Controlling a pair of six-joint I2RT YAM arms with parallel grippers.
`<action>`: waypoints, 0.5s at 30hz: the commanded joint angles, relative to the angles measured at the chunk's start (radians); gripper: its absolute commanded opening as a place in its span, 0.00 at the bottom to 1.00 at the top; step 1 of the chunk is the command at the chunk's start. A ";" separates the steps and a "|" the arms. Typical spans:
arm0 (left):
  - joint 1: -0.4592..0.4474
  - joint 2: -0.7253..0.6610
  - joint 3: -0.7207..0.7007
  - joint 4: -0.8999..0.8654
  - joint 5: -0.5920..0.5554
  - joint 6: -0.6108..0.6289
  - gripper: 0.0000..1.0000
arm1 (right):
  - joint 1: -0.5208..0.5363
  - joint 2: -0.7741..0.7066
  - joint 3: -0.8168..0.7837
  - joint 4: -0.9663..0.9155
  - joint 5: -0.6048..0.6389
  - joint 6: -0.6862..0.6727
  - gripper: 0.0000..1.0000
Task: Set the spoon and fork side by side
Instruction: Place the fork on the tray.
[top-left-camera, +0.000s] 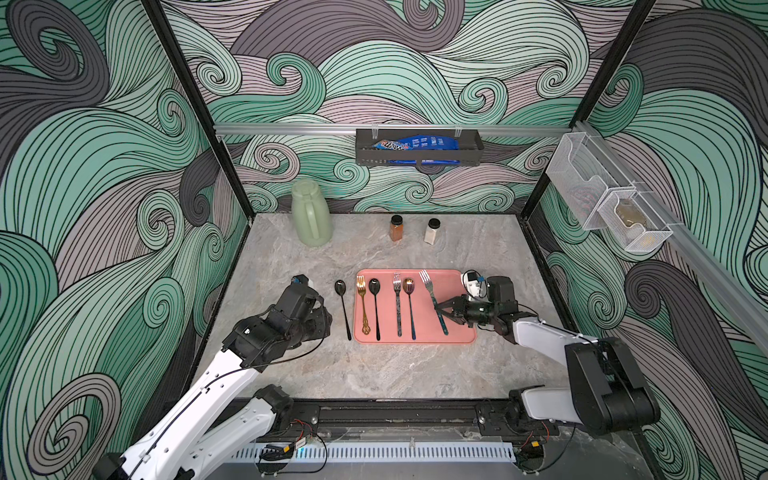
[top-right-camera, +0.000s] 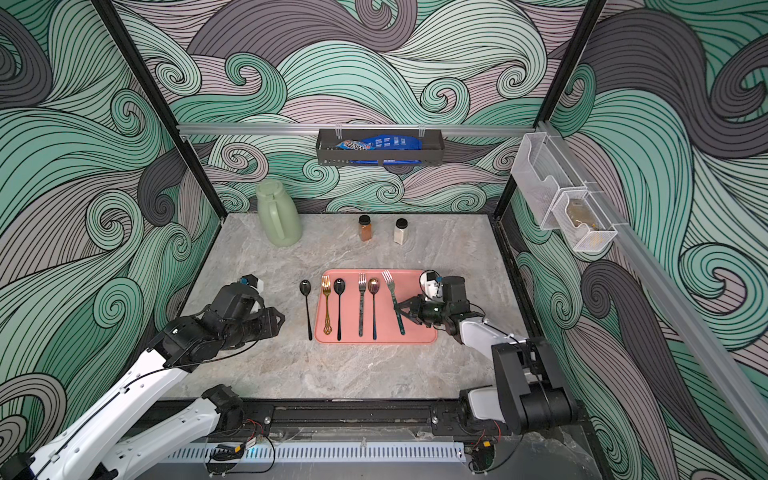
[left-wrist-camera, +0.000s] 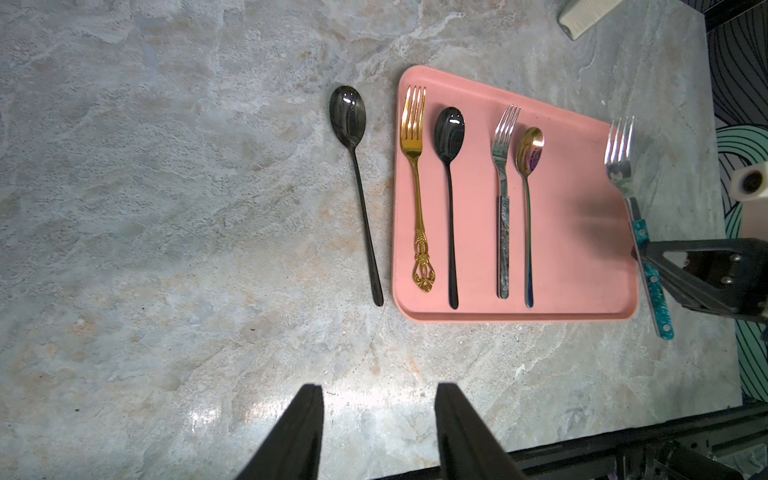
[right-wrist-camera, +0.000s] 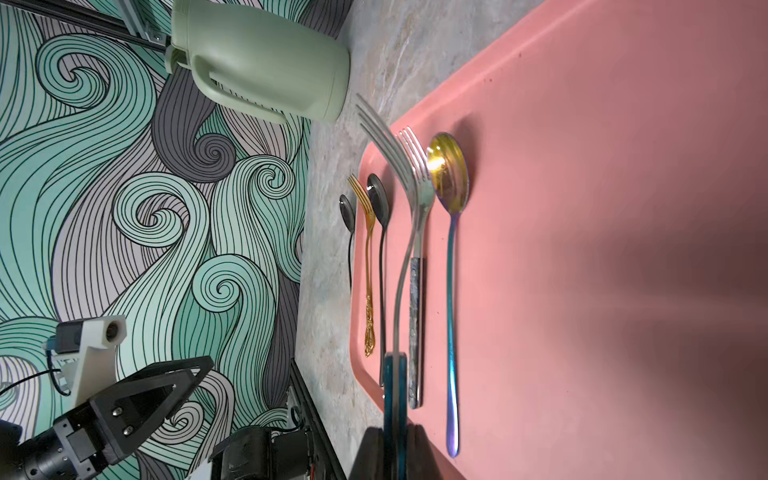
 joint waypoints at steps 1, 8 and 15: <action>0.007 0.000 0.043 -0.023 -0.022 0.016 0.48 | -0.022 0.036 -0.029 0.145 -0.042 -0.063 0.00; 0.006 0.007 0.049 -0.021 -0.018 0.018 0.47 | -0.051 0.158 -0.061 0.251 -0.023 -0.062 0.00; 0.006 0.017 0.047 -0.015 -0.014 0.014 0.47 | -0.060 0.220 -0.029 0.202 0.072 -0.118 0.03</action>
